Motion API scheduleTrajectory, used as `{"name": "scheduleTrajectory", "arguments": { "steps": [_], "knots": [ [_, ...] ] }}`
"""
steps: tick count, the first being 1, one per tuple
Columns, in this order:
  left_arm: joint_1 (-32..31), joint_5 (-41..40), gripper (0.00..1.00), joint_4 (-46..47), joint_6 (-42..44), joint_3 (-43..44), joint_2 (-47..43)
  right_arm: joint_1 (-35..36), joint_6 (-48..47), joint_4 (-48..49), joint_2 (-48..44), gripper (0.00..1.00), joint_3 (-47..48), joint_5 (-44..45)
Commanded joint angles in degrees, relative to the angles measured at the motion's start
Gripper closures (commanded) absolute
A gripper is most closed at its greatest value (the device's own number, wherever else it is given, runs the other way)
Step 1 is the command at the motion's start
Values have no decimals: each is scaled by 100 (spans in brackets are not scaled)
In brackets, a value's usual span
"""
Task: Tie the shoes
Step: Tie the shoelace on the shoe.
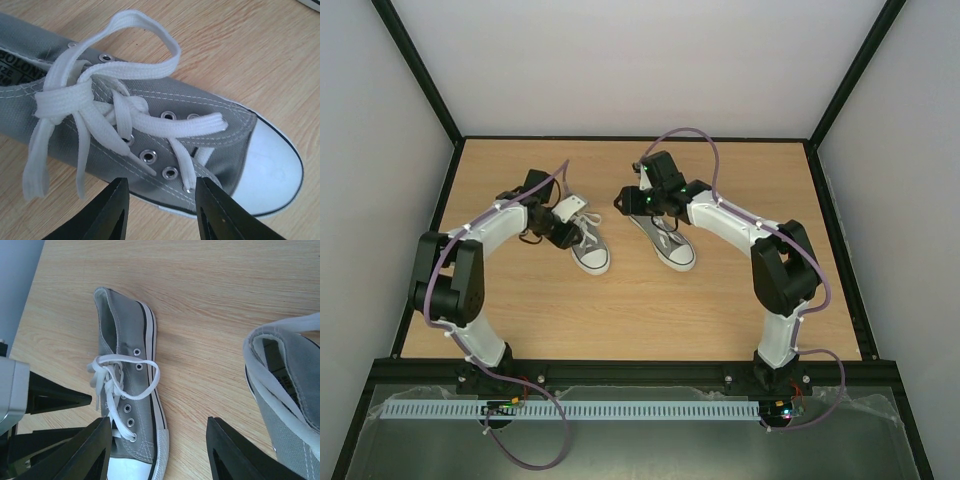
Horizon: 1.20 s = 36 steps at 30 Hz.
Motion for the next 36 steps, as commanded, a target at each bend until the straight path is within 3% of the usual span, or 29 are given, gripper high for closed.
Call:
{"name": "scheduleTrajectory", "arguments": {
  "steps": [1, 9, 13, 23, 36],
  "knots": [
    [-36, -287, 62, 218, -309, 134, 193, 7, -63, -12, -187, 47, -132, 25],
    [-31, -438, 78, 596, -521, 223, 278, 7, -108, 6, -224, 47, -204, 13],
    [-30, -403, 97, 506, -468, 212, 276, 7, -129, -3, -219, 47, -206, 12],
    [61, -420, 98, 223, 69, -442, -303, 15, 3, 122, 40, 48, -185, -438],
    [74, -365, 98, 148, 318, -617, -305, 25, 418, 638, 722, 47, 196, -1256]
  ]
}}
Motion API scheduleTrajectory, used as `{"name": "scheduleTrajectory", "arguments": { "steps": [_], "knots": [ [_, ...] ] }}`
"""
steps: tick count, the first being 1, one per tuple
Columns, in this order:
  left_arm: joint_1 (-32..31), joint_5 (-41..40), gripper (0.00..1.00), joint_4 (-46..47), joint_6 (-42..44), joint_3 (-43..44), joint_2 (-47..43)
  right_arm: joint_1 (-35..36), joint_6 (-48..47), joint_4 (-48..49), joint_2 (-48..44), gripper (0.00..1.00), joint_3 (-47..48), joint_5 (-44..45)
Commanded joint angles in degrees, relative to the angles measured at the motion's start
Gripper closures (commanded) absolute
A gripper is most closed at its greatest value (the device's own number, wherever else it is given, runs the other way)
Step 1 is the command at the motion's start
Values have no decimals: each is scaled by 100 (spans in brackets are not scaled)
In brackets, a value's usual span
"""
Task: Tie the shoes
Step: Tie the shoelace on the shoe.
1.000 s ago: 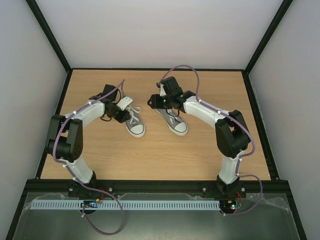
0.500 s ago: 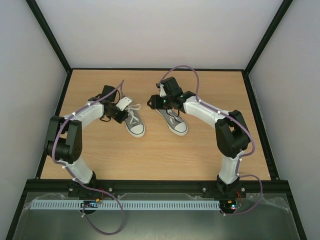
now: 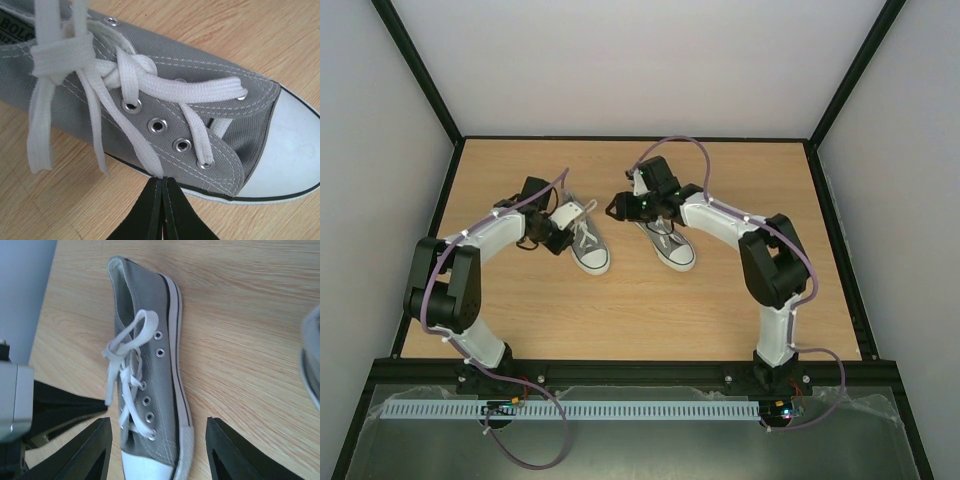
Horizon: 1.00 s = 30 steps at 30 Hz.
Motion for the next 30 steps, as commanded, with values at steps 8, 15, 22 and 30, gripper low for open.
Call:
{"name": "scheduleTrajectory", "arguments": {
  "steps": [8, 15, 22, 30],
  "knots": [
    [59, 46, 98, -187, 352, -355, -225, 24, 952, 772, 1279, 43, 1264, -528],
    [95, 154, 98, -158, 352, -314, -243, 29, 1440, 656, 2068, 40, 2260, -832],
    [664, 1264, 61, -932, 1174, 66, -401, 51, 1395, 508, 1975, 40, 2096, -966],
    [1147, 978, 53, -563, 1816, 396, -133, 55, 1385, 339, 2086, 40, 2068, -1109]
  ]
}}
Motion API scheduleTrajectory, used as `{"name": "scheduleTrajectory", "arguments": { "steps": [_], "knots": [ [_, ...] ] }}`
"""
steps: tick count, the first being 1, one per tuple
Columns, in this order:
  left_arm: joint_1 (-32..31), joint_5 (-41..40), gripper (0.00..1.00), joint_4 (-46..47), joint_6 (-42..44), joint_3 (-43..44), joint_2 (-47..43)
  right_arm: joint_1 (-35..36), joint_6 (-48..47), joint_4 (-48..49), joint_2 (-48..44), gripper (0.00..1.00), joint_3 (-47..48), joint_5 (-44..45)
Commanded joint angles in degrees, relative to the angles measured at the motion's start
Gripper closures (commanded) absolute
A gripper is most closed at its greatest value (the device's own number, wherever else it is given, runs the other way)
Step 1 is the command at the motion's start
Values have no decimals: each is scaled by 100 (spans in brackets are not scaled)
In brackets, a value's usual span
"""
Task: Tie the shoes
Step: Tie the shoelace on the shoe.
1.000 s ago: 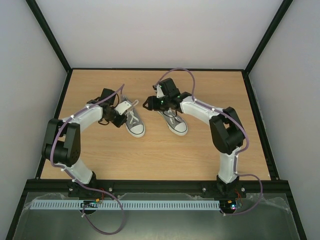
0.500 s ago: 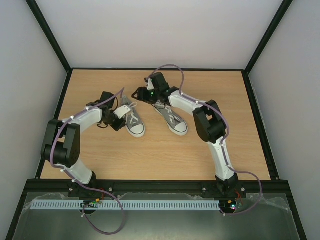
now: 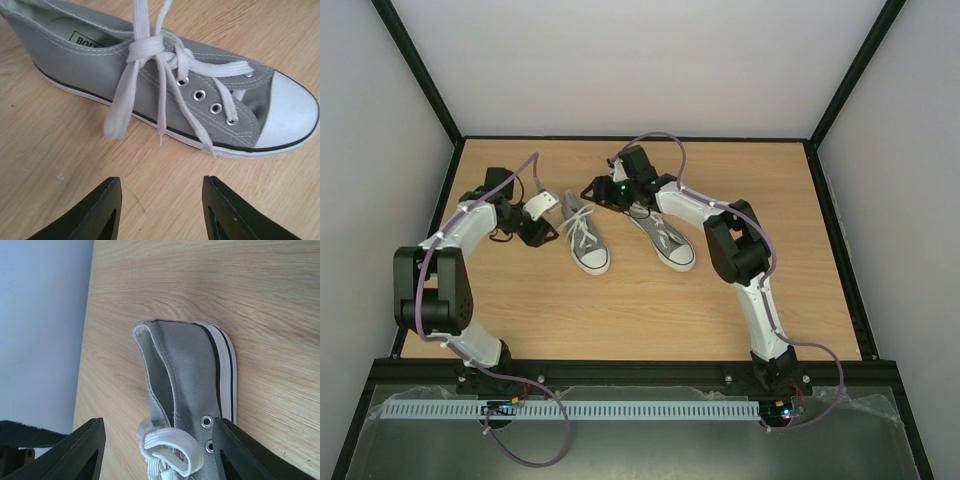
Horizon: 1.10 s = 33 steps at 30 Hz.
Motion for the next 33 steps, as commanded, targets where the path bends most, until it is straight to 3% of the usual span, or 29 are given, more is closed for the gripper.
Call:
{"name": "scheduleTrajectory", "arguments": {
  "steps": [1, 6, 10, 13, 21, 27, 33],
  "knots": [
    [1, -122, 54, 348, 301, 125, 197, 46, 26, -246, 68, 41, -17, -242],
    [-122, 460, 51, 984, -563, 519, 323, 55, -30, -286, 11, 48, -92, -244],
    [-411, 127, 49, 1874, -1267, 314, 272, 55, -24, -263, -37, 48, -222, -159],
    [-624, -183, 51, 2023, -1391, 231, 378, 63, 38, -251, 66, 50, -188, -222],
    [-1005, -814, 46, 2638, -1531, -191, 394, 98, 112, -150, 50, 70, -200, -358],
    [-1124, -1420, 61, 2914, -1611, -225, 546, 108, 159, -103, 37, 78, -193, -371],
    [-1149, -1055, 61, 2817, -1517, -339, 513, 110, 172, -94, 23, 86, -194, -390]
  ]
}}
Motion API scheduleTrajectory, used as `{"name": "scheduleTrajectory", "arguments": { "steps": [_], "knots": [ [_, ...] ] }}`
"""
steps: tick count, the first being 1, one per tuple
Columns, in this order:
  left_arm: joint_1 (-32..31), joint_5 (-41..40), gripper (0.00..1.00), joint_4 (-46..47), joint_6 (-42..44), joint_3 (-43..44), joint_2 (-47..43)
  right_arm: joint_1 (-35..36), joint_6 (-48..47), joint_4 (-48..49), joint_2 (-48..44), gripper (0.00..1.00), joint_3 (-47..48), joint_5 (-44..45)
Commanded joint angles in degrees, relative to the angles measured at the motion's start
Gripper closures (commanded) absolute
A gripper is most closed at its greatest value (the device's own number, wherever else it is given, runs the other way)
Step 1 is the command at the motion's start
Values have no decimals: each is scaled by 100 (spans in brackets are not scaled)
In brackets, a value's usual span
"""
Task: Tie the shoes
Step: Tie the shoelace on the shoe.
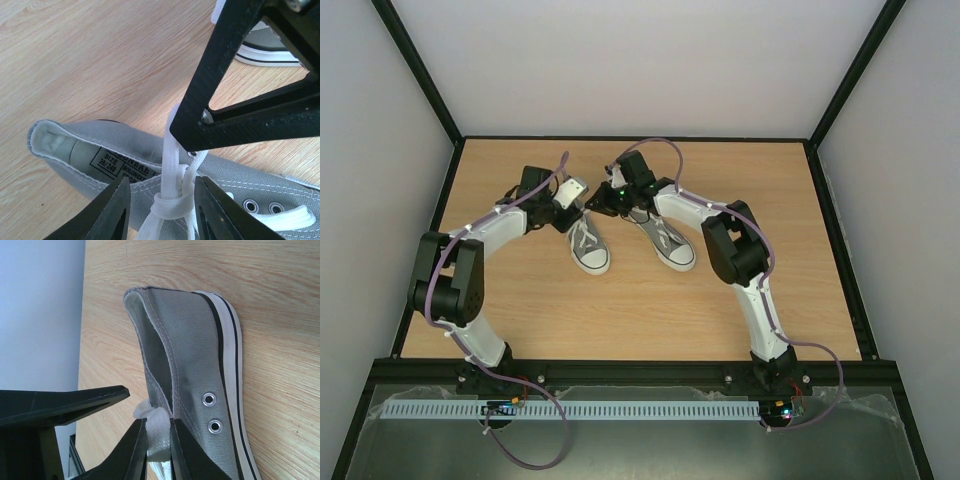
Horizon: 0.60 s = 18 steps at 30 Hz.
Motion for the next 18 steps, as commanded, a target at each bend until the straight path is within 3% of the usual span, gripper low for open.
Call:
{"name": "scheduleTrajectory", "arguments": {
  "steps": [1, 5, 8, 18],
  "knots": [
    [-42, 249, 60, 9, 64, -147, 1, 34, 48, -7, 13, 87, -38, -132],
    [-57, 426, 53, 38, 270, -283, -137, 38, 47, 15, -30, 90, -47, -104],
    [-53, 288, 53, 193, 304, -340, -118, 35, 39, 28, -36, 91, -45, -112],
    [-58, 129, 84, 310, 95, -329, 131, 33, -6, 41, -173, 96, -86, -131]
  ]
}}
